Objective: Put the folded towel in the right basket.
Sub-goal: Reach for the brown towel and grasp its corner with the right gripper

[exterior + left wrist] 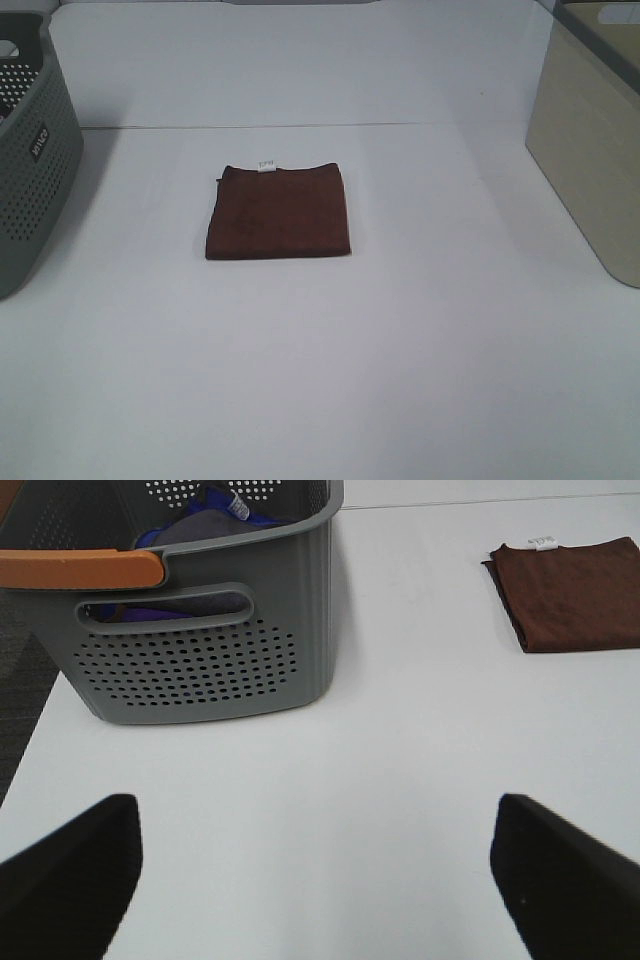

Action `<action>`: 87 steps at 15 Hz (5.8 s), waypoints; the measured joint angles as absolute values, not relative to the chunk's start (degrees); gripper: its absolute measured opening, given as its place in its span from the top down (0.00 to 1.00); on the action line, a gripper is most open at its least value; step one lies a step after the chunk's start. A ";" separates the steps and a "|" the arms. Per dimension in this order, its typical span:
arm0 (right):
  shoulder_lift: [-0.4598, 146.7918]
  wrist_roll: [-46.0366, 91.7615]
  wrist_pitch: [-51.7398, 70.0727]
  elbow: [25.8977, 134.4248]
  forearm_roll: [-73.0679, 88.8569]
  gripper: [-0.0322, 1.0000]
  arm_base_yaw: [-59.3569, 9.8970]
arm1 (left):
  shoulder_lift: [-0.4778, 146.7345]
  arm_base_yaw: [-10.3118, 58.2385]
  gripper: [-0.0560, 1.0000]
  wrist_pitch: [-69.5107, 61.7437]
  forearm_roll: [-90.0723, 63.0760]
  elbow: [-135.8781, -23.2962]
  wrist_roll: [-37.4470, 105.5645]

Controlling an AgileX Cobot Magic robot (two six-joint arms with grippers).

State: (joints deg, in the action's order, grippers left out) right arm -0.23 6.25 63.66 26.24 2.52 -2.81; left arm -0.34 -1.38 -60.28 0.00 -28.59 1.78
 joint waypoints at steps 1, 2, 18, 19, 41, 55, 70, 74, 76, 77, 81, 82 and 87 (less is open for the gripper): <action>-0.23 6.25 63.66 26.24 2.52 0.02 -2.81 | -0.34 -1.38 0.11 -60.28 0.00 -28.59 1.78; -0.23 6.25 63.66 26.24 2.52 0.02 -2.81 | -0.34 -1.38 0.11 -60.28 0.00 -28.59 1.78; -0.23 6.25 63.66 26.24 2.52 0.02 -2.81 | -0.34 -1.38 0.11 -60.28 0.00 -28.59 1.78; -0.23 6.25 63.66 26.24 2.52 0.02 -2.81 | -0.34 -1.38 0.11 -60.28 0.00 -28.59 1.78; -0.23 6.25 63.66 26.24 2.52 0.02 -2.81 | -0.34 -1.38 0.11 -60.28 0.00 -28.59 1.78; -0.23 6.25 63.66 26.24 2.52 0.02 -2.81 | -0.34 -1.38 0.11 -60.28 0.00 -28.59 1.78; 56.95 15.13 50.13 37.99 19.19 0.04 -2.81 | -0.34 -1.38 0.11 -60.28 0.00 -28.59 1.78; 75.97 26.18 49.79 43.77 29.16 0.06 -2.86 | -0.34 -1.38 0.11 -60.28 0.00 -28.59 1.78; 81.99 29.51 49.73 46.07 32.37 0.08 -2.86 | -0.34 -1.38 0.11 -60.28 0.00 -28.59 1.78; 84.86 30.94 49.56 47.44 33.58 0.09 -2.86 | -0.34 -1.38 0.11 -60.28 0.00 -28.59 1.78; 94.71 32.03 47.38 56.67 33.80 0.10 -8.88 | -0.34 -1.38 0.11 -60.28 0.00 -28.59 1.78; 95.80 32.09 46.81 57.81 33.40 0.10 -9.91 | -0.34 -1.38 0.11 -60.28 0.00 -28.59 1.78; 109.84 30.83 45.21 72.48 39.99 0.12 -12.09 | -0.34 -1.38 0.11 -60.28 0.00 -28.59 1.78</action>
